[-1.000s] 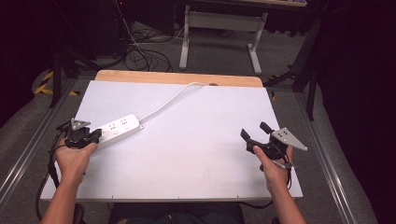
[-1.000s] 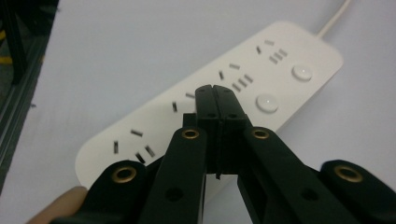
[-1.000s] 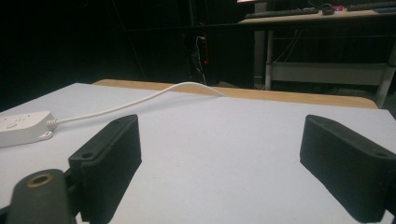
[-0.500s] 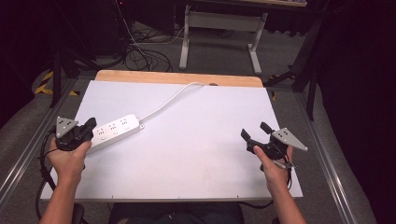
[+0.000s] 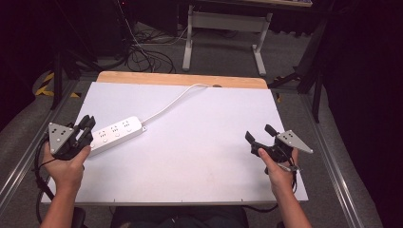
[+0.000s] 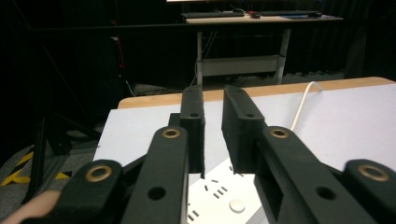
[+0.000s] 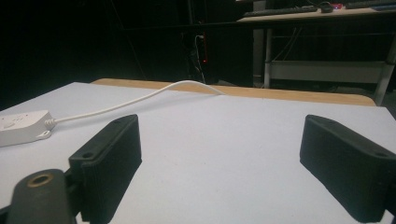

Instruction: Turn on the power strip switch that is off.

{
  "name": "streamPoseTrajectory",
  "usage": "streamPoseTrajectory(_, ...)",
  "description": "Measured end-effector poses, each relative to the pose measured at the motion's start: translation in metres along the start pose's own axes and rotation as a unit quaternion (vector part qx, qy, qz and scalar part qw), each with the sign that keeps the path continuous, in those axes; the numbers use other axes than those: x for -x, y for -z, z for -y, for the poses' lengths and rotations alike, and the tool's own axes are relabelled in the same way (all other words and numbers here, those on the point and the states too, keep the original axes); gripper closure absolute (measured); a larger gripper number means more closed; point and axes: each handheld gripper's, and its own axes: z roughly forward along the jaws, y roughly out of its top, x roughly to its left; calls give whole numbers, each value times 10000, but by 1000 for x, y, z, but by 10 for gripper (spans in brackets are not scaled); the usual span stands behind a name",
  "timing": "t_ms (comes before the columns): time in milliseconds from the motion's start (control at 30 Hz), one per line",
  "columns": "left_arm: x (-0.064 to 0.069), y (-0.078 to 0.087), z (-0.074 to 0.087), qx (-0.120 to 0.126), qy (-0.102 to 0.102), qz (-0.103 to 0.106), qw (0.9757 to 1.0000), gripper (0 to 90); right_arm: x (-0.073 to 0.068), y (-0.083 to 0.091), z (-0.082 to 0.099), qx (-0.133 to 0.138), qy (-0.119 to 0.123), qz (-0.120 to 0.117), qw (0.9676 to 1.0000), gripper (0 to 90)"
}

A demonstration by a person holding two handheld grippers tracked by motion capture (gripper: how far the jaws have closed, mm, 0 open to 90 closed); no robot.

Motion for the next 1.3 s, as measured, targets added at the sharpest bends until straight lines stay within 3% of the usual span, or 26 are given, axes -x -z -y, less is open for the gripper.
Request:
streamPoseTrajectory(200,-2,3,-1,126,74,-34,9999,705,0,0,0,-9,-1,1,10000,134)
streamPoseTrajectory(700,-6,4,-3,211,104,-143,9996,403,0,0,1,-38,-2,-12,10000,136)
streamPoseTrajectory(1167,-6,2,-2,167,146,-139,9997,313,0,-1,1,-34,7,-10,10000,136)
streamPoseTrajectory(1300,-6,2,-1,133,86,-19,9999,259,0,0,1,-35,4,-6,10000,136)
